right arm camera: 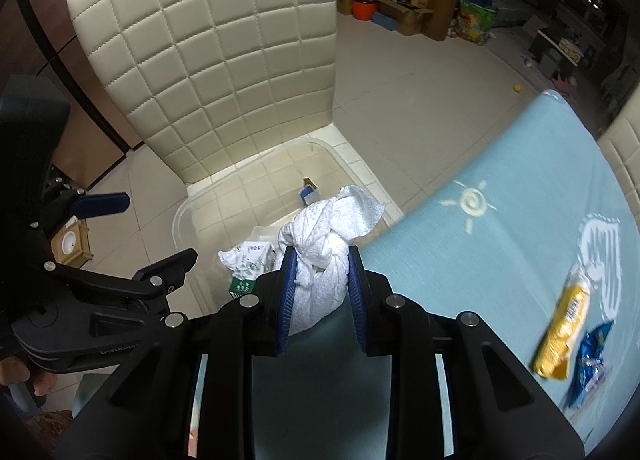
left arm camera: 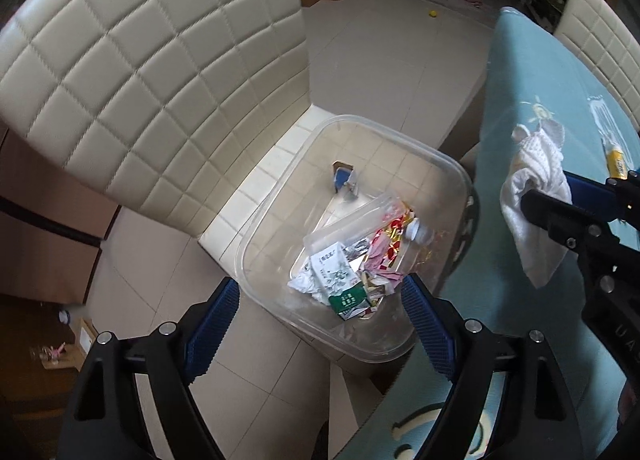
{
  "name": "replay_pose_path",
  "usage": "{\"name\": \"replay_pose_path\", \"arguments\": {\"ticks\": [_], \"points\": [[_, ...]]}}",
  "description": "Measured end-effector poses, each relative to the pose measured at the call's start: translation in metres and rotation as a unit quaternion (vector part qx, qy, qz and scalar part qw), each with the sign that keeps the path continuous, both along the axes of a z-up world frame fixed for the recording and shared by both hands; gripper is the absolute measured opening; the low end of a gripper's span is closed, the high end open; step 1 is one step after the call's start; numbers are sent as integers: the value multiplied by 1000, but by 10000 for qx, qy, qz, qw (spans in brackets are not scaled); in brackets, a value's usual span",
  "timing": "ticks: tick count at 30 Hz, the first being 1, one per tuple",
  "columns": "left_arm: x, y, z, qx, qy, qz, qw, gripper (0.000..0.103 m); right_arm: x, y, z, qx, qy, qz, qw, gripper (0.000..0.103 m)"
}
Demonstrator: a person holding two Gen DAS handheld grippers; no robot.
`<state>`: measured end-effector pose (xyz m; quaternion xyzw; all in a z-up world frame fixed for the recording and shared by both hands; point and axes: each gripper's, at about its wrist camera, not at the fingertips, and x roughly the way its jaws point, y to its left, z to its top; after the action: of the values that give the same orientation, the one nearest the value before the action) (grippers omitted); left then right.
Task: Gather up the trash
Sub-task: 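Carry the white lid and tissue to the clear bin and release them, then grasp the yellow snack wrapper with the left tool while the right tool grasps the clear round lid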
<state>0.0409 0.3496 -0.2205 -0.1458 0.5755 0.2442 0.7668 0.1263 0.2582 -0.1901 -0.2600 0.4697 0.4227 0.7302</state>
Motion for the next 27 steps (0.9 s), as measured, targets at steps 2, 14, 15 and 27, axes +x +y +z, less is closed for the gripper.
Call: {"name": "replay_pose_path", "arguments": {"ticks": [2,14,15,27], "points": [[-2,4,-3,-21,40,59,10000,81,1,3,0,7,7,-25,10000,35],[2,-12,8,-181,-119,-10,9998,81,8,-46,19,178,-194,-679,9973,84],[3,-16,10,-198,-149,-47,9997,81,7,-52,22,191,-210,-728,9969,85],[34,-115,50,-80,-456,-1074,9931,81,8,-175,40,361,-324,-1884,9809,88]]}}
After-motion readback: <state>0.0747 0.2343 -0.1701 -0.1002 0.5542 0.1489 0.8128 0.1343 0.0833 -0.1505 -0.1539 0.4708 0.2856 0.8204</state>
